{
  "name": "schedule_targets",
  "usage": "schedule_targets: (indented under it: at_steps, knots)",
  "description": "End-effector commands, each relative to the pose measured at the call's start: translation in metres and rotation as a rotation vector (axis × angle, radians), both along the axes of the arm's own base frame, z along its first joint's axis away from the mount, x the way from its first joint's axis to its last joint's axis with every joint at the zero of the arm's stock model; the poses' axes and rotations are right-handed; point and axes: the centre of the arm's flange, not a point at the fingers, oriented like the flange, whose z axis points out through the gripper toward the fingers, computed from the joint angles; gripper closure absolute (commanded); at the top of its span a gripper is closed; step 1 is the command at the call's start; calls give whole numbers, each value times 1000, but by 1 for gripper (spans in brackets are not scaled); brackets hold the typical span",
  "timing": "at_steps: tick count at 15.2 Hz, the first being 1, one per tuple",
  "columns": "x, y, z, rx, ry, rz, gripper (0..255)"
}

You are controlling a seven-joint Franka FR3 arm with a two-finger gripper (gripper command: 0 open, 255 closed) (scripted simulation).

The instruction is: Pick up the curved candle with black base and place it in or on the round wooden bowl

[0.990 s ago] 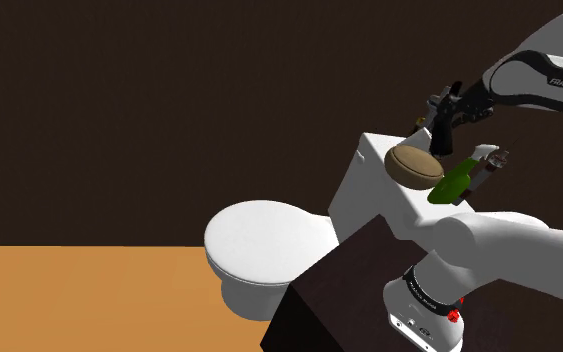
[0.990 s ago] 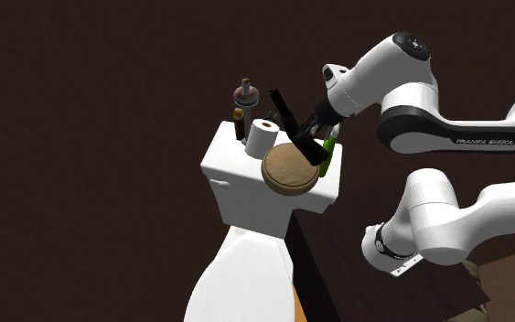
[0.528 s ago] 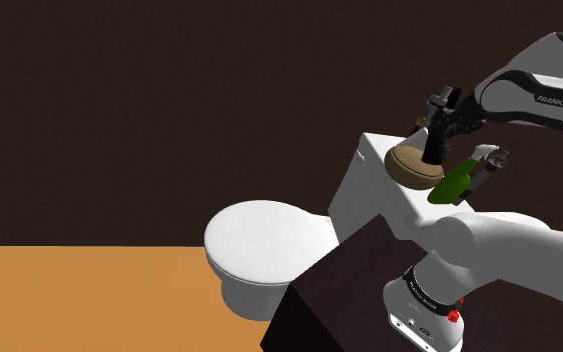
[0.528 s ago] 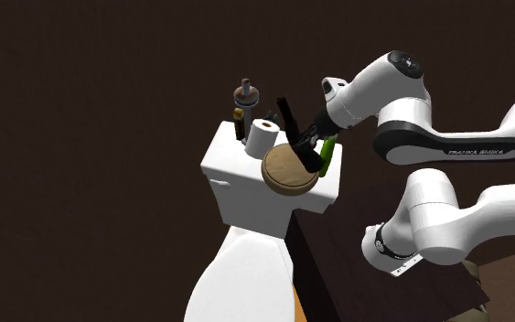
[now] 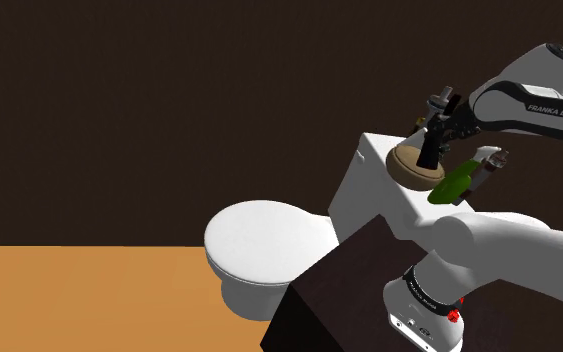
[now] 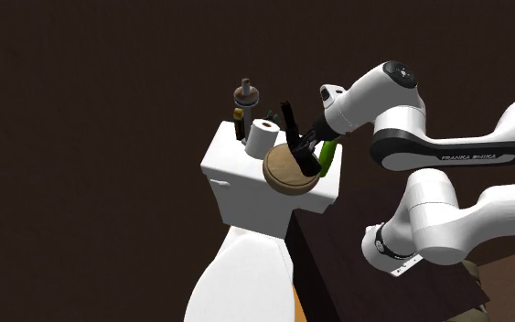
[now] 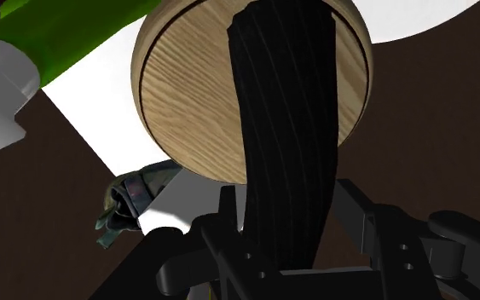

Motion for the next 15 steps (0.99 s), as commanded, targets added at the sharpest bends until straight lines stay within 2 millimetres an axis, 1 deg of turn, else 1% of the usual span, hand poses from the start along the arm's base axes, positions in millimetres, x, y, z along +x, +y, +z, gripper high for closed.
schedule_targets:
  at_steps: [1, 3, 4, 9, 13, 15]
  knots:
    - [0, 0, 0, 0, 0, 0, 255]
    - [0, 0, 0, 0, 0, 0, 255]
    - [0, 0, 0, 0, 0, 0, 0]
    - [0, 0, 0, 0, 0, 0, 0]
    - [-17, 16, 44, 0, 0, 0, 0]
    - [-17, 16, 44, 0, 0, 0, 0]
